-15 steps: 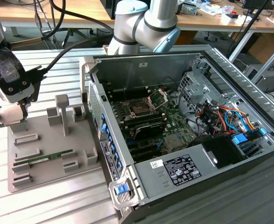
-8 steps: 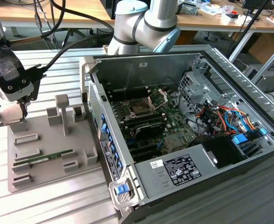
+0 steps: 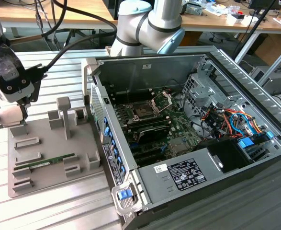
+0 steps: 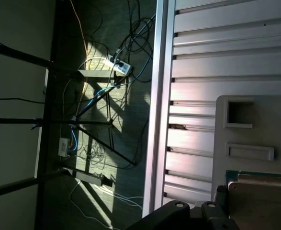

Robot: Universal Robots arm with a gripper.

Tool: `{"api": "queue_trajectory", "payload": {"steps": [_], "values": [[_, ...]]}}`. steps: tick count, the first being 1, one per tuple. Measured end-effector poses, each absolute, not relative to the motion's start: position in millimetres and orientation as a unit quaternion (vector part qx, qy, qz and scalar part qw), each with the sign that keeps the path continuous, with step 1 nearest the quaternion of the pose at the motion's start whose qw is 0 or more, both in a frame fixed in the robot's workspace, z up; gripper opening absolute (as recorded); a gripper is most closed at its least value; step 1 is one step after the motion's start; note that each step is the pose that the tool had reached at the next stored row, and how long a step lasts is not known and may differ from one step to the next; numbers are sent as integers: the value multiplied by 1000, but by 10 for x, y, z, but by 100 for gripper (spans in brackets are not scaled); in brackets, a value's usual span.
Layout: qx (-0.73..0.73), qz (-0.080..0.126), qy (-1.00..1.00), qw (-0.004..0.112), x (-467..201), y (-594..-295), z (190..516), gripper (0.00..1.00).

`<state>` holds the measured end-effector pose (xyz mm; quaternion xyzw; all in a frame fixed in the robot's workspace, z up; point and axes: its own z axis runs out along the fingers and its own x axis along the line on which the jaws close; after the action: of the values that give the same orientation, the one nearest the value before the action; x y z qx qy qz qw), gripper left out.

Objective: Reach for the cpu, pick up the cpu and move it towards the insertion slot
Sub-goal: 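Pick up the cpu and move it towards the insertion slot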

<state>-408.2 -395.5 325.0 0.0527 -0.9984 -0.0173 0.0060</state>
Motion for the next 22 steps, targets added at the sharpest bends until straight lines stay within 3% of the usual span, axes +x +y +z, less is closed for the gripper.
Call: {"api": "queue_trajectory", "payload": {"steps": [22], "values": [[53, -18, -998, 6, -4082, -3955, 3419, 55]]}}
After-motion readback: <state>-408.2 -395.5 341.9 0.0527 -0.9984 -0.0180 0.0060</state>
